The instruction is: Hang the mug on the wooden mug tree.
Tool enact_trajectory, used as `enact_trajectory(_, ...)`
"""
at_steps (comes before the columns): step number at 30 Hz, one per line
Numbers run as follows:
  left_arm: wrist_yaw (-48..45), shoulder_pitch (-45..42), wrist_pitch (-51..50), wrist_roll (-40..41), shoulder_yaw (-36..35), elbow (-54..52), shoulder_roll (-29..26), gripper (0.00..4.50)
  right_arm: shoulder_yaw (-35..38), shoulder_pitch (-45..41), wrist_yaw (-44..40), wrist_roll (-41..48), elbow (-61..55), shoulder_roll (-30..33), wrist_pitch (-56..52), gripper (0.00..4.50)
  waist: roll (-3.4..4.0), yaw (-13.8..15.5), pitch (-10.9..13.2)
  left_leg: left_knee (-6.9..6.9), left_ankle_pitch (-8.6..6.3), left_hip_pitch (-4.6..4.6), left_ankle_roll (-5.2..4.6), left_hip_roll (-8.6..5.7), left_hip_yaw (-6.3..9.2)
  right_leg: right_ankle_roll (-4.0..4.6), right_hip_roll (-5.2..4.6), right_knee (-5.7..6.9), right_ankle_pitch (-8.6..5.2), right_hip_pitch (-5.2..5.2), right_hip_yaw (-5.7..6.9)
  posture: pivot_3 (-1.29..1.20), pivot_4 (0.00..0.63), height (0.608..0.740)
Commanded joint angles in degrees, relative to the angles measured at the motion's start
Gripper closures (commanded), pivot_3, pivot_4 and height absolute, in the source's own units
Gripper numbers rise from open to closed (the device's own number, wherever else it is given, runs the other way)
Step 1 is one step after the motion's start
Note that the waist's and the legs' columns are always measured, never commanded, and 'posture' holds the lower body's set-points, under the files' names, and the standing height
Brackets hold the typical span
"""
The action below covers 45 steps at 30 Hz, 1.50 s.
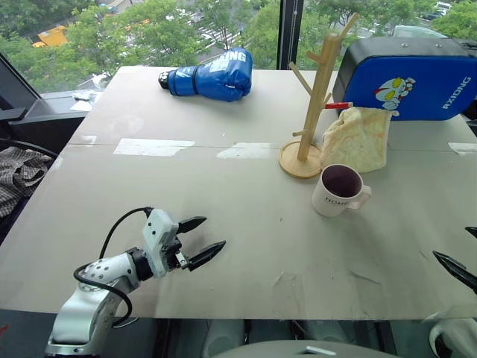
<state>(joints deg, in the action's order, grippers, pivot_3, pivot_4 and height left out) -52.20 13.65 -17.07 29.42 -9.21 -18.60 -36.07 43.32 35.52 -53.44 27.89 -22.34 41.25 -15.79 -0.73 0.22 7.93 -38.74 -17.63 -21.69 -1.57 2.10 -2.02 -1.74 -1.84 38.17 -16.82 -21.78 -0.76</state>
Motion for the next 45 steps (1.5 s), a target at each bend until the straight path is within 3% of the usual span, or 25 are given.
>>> enact_trajectory(1,-0.9,-2.0,-0.4,1.8,-0.7,-2.0,-0.5,0.04,-0.3,-1.0,2.2,1.5,-3.9,-1.5,-0.8,0.00,0.00,0.1,0.0,0.00,0.00,0.00,0.00,0.00,0.00,0.00,0.00,0.00,0.00,0.00,0.00,0.00,0.150,0.740)
enact_trajectory(7,-4.2,-6.7,0.6,3.0,0.6,-4.3,-1.5,0.04,-8.7,-7.8,14.8,3.6,-13.7,-8.1,-7.6,0.00,0.15,0.3,0.0,0.02,0.01,0.00,0.02,0.00,0.03,0.00,0.04,-0.01,0.01,0.00,0.01,0.00,0.150,0.740)
enact_trajectory(11,-10.4,-7.1,-0.9,7.5,0.4,-6.6,-3.8,0.04,-19.0,-11.8,29.2,-8.2,-18.2,-12.7,-12.1,0.00,0.14,0.3,0.0,0.04,0.11,-0.05,0.20,0.00,0.03,0.00,0.04,-0.05,0.01,-0.03,0.02,0.00,0.150,0.740)
enact_trajectory(13,-12.1,-7.4,-2.1,10.3,-0.6,-7.4,-4.8,0.04,-21.4,-13.8,32.8,-9.4,-18.1,-15.2,-13.5,0.00,0.21,0.5,0.0,0.07,0.14,-0.06,0.26,0.00,0.03,0.00,0.04,-0.08,0.01,-0.07,0.03,0.00,0.150,0.740)
enact_trajectory(18,-14.2,-7.5,-2.3,11.9,-0.6,-9.0,-6.3,0.04,-25.0,-17.4,34.6,-7.2,-16.6,-19.6,-15.2,0.00,0.24,0.5,0.1,0.11,0.14,-0.06,0.25,-0.03,0.03,0.00,0.04,-0.13,0.01,-0.04,0.04,0.00,0.150,0.740)
enact_trajectory(31,-13.7,-4.2,-1.6,12.6,-1.7,-12.9,-6.0,0.04,-32.7,-26.1,35.9,-10.3,-6.4,-23.4,-12.2,0.00,0.26,0.1,0.1,0.11,0.10,-0.04,0.18,-0.01,0.03,0.00,0.12,-0.12,0.01,-0.05,0.01,0.00,0.150,0.740)
enact_trajectory(34,-13.5,-3.6,-1.1,12.4,-1.7,-12.9,-5.6,0.00,-33.5,-29.2,37.0,-10.9,-2.7,-25.1,-10.7,0.84,0.28,-0.3,0.1,0.11,0.09,-0.03,0.17,-0.01,0.03,0.00,0.13,-0.10,0.01,-0.05,0.01,0.00,0.150,0.740)
enact_trajectory(42,-13.3,-2.8,0.2,11.6,-1.8,-12.6,-5.2,0.00,-33.6,-31.4,36.3,-11.7,1.3,-25.7,-6.9,4.45,0.29,-0.8,0.1,0.12,0.10,-0.05,0.18,-0.02,0.03,0.00,0.10,-0.13,0.01,-0.05,0.02,0.00,0.150,0.740)
enact_trajectory(45,-12.8,-3.2,0.3,11.4,-1.7,-12.6,-4.9,0.00,-33.9,-31.5,34.6,-11.9,1.4,-24.7,-5.1,4.45,0.30,-0.9,0.1,0.12,0.10,-0.03,0.18,-0.02,0.03,-0.01,0.10,-0.10,0.02,-0.05,0.02,0.00,0.150,0.740)
